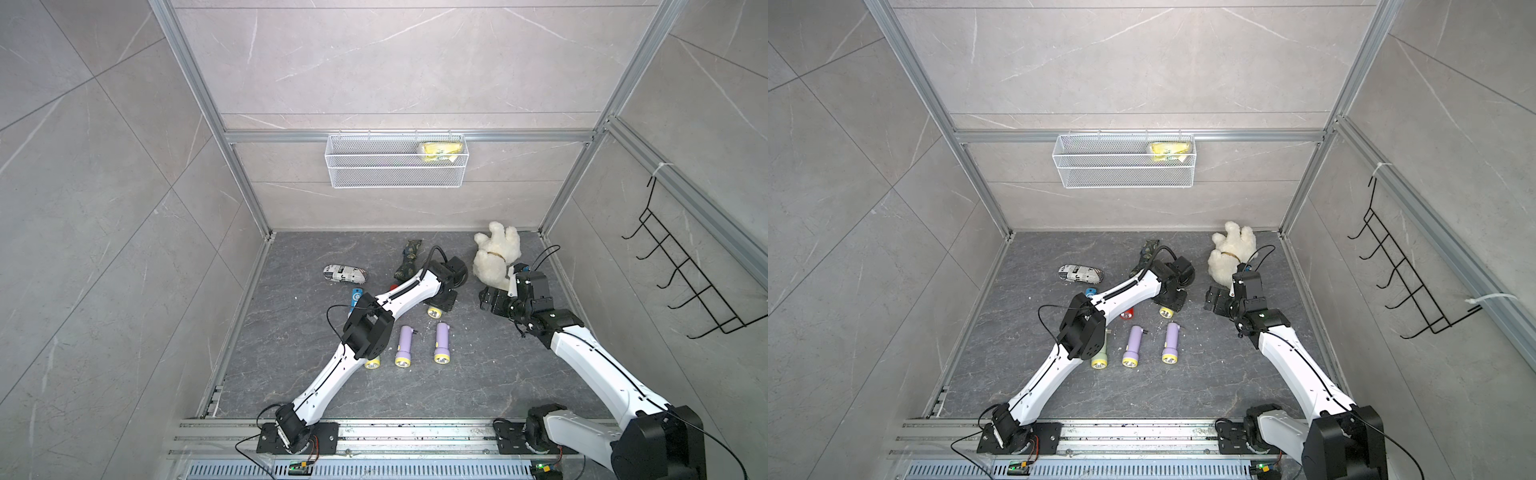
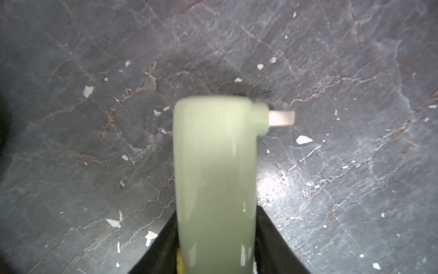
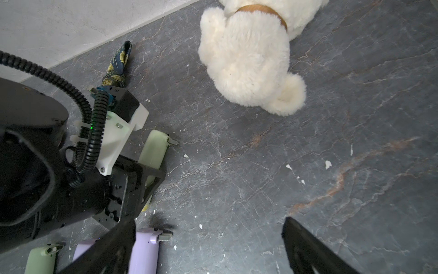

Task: Close the plug at the bottom of the flashlight
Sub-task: Pick up the flashlight from the center of the board.

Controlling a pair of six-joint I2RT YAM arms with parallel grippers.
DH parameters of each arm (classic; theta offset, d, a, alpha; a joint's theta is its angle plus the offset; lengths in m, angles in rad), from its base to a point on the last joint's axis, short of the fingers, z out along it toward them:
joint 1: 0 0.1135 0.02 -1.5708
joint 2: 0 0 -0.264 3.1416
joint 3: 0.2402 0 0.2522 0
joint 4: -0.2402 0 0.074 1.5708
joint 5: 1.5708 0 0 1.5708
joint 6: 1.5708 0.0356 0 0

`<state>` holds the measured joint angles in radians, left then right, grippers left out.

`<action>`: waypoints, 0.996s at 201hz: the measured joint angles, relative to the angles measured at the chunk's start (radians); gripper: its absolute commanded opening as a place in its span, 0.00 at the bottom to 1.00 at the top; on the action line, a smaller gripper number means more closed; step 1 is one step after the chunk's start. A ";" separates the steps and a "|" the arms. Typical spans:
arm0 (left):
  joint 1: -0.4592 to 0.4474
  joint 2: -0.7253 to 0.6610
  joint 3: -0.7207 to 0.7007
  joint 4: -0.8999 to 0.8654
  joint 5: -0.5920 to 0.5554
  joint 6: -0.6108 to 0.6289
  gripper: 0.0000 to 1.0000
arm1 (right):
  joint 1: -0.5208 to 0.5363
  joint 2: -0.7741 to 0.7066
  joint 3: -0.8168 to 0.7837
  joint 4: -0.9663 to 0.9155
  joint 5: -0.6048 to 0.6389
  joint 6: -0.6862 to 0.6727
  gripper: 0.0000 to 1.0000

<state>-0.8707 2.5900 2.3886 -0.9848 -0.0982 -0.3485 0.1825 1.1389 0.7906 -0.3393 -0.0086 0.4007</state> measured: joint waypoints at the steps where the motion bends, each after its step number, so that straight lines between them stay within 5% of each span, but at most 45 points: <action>1: 0.000 0.000 0.002 0.000 0.001 0.000 0.34 | 0.000 0.000 0.000 0.000 0.000 0.000 1.00; 36: 0.001 0.001 0.003 -0.007 0.023 0.002 0.14 | 0.000 0.000 0.000 0.000 -0.002 0.000 1.00; 118: 0.029 -0.013 -0.017 0.013 0.068 0.010 0.00 | -0.002 0.016 0.003 0.000 -0.026 0.023 1.00; 159: 0.036 -0.200 -0.311 0.195 0.043 0.055 0.00 | -0.002 0.020 0.064 0.001 -0.035 0.022 1.00; 200: 0.045 -0.569 -0.684 0.515 0.036 0.122 0.00 | -0.002 0.020 0.105 0.052 -0.116 0.017 1.00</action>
<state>-0.8257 2.0209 1.7046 -0.4702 -0.0620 -0.2260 0.1806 1.1587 0.8951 -0.2871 -0.1249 0.4175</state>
